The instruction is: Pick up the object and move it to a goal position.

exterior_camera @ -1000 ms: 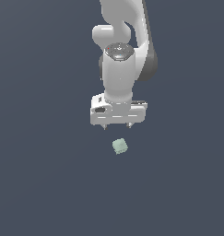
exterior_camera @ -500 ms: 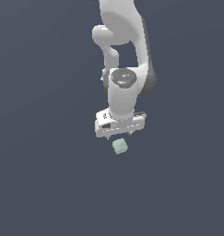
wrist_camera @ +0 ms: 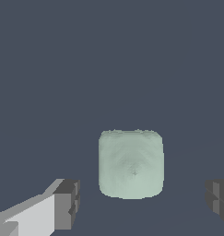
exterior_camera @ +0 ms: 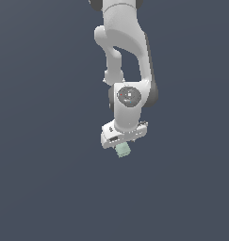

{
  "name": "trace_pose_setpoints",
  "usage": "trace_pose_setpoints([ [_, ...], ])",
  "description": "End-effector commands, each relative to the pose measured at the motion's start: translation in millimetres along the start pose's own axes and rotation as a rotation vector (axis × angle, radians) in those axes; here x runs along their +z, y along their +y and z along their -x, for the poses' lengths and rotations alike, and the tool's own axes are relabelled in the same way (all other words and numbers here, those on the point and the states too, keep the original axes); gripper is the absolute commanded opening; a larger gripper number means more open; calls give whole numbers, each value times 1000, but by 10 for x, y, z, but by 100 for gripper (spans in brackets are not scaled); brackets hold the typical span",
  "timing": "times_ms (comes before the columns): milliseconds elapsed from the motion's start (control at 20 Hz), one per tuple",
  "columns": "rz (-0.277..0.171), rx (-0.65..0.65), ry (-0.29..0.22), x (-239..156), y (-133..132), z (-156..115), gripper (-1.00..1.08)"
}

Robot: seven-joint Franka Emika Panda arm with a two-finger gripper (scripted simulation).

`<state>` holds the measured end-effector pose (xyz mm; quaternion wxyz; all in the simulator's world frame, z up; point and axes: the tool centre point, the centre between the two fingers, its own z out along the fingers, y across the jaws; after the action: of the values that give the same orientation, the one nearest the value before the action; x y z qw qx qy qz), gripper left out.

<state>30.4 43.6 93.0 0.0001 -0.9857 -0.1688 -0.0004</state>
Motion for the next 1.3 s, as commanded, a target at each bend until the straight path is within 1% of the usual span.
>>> trace_pose_setpoints([
  [0, 0, -8, -1, 25, -3, -5, 100],
  [200, 0, -4, -1, 50, -1, 1, 100],
  [650, 0, -8, -1, 464, -7, 10, 100],
  [900, 0, -9, -1, 527, -5, -3, 100],
  [950, 0, -9, -1, 527, -5, -3, -100],
  [1250, 0, -9, -1, 527, -5, -3, -100],
])
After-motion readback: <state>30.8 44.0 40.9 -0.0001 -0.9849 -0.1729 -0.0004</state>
